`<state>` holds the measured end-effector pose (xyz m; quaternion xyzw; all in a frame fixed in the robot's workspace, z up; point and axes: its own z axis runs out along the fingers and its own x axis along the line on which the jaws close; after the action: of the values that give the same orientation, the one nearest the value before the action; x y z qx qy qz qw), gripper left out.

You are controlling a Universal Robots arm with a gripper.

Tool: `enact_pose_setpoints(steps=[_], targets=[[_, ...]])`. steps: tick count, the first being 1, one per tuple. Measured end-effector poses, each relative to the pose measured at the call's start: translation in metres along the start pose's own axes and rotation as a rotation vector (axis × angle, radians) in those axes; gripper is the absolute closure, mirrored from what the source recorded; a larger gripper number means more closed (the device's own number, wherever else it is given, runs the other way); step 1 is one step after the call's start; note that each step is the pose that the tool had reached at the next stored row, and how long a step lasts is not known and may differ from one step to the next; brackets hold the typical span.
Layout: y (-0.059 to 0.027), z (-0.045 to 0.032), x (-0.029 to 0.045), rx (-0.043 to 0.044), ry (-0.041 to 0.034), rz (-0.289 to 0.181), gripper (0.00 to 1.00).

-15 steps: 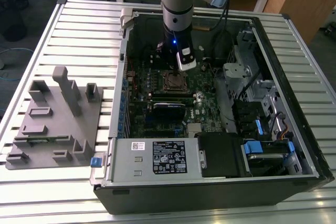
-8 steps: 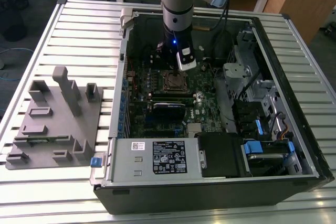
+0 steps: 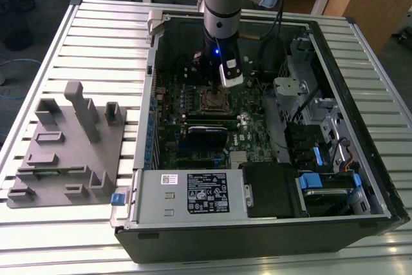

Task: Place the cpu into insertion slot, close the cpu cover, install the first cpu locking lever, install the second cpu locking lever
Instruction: 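Install the first cpu locking lever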

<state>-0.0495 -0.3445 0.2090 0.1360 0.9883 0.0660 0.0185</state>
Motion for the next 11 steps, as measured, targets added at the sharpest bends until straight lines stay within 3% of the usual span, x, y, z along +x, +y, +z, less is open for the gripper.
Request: enact_pose_setpoints(steps=[5,11], targets=[[-0.0003,0.0005,0.0,0.0084,-0.0009,-0.012,0.89],[-0.0005,0.0007,-0.0001,0.0088,0.007,-0.075,0.89]])
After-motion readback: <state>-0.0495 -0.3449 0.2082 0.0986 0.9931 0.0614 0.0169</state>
